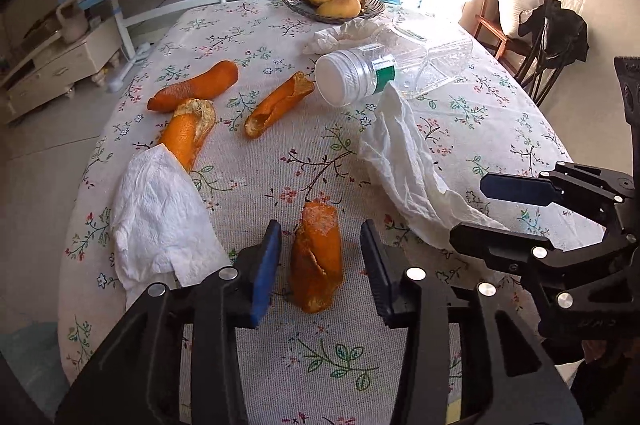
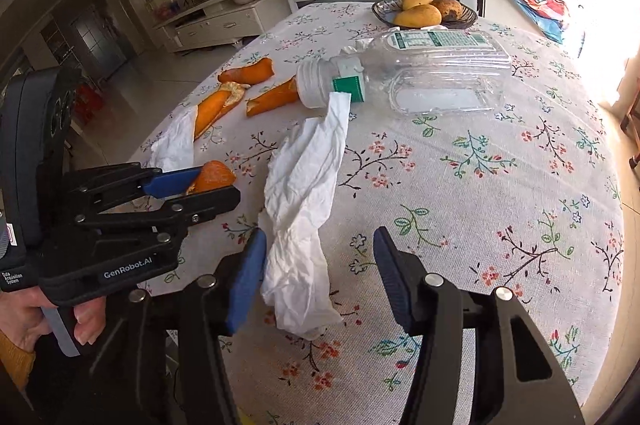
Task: Collect trash
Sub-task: 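Carry the orange peel with the left tool while the right tool carries the tissue to the basin, then open the right tool then the left tool over the yellow basin, then grasp a white tissue with the left tool while the right tool grasps an orange peel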
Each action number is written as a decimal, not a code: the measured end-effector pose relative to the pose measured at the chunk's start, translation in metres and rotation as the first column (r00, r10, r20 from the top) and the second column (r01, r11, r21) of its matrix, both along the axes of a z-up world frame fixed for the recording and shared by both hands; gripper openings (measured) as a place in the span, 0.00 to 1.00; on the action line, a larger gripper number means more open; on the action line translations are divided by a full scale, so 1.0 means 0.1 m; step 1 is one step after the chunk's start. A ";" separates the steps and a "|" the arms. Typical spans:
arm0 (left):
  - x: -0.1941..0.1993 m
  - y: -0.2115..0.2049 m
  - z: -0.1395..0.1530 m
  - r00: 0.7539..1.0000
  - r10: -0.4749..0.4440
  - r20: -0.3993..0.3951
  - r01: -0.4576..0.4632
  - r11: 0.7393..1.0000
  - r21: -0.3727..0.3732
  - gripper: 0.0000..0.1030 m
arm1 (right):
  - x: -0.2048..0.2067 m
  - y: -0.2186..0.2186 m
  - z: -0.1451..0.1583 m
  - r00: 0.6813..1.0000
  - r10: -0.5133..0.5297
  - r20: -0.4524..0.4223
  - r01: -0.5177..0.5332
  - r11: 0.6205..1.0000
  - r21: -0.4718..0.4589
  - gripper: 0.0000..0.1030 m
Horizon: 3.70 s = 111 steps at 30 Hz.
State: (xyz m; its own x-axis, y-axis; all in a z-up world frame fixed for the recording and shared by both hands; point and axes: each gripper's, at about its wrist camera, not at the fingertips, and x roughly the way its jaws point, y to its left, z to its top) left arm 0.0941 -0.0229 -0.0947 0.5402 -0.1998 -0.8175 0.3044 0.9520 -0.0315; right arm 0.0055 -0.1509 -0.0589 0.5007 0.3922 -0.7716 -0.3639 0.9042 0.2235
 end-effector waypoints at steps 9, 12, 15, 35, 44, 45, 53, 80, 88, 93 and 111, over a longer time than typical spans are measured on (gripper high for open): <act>-0.22 -0.11 0.07 0.995 -0.040 0.089 0.031 0.995 0.097 0.20 | -0.05 0.12 -0.05 0.999 0.023 0.044 -0.019 0.995 -0.094 0.13; -0.34 -0.11 0.15 0.990 -0.038 0.136 0.025 0.995 0.096 0.20 | -0.10 0.07 -0.01 0.999 0.002 0.035 0.000 0.999 -0.047 0.12; -0.43 -0.09 0.21 0.984 -0.026 0.176 0.007 0.995 0.104 0.20 | -0.18 0.04 0.07 0.999 -0.016 0.036 0.016 1.000 -0.004 0.12; -0.86 0.11 0.40 0.973 0.001 0.232 -0.006 1.000 0.017 0.20 | -0.90 -0.11 0.17 0.996 -0.082 0.023 0.079 0.989 0.122 0.12; -1.09 0.09 0.40 0.975 -0.026 0.220 0.035 0.999 -0.035 0.20 | -1.32 -0.03 0.08 1.000 -0.016 -0.022 0.018 0.997 0.079 0.12; -1.12 0.08 0.39 0.976 -0.027 0.215 0.037 0.998 -0.042 0.20 | -1.37 -0.02 0.05 0.999 -0.009 -0.032 0.011 0.998 0.066 0.12; -1.32 -0.01 0.29 0.982 -0.052 0.183 0.063 0.997 -0.055 0.20 | -1.67 0.12 -0.18 0.988 0.070 -0.137 -0.072 0.997 -0.011 0.12; -2.13 -0.54 -0.21 0.929 -0.370 -0.005 0.369 0.925 0.086 0.52 | -1.89 -0.67 0.10 0.967 -0.252 -0.033 0.250 0.924 0.291 0.62; -1.88 -0.03 0.16 0.988 -0.079 0.134 0.083 0.996 -0.023 0.68 | -1.90 -0.61 0.14 0.964 -0.265 -0.006 0.256 0.926 0.276 0.66; -1.74 0.46 0.36 0.968 0.170 0.186 -0.143 0.978 -0.151 0.80 | -1.88 -0.53 0.11 0.969 -0.246 -0.006 0.239 0.937 0.253 0.68; -0.63 0.95 0.67 0.933 0.283 0.220 -0.271 0.959 -0.084 0.90 | -1.16 -0.13 0.33 0.992 -0.122 0.039 0.110 0.967 0.229 0.69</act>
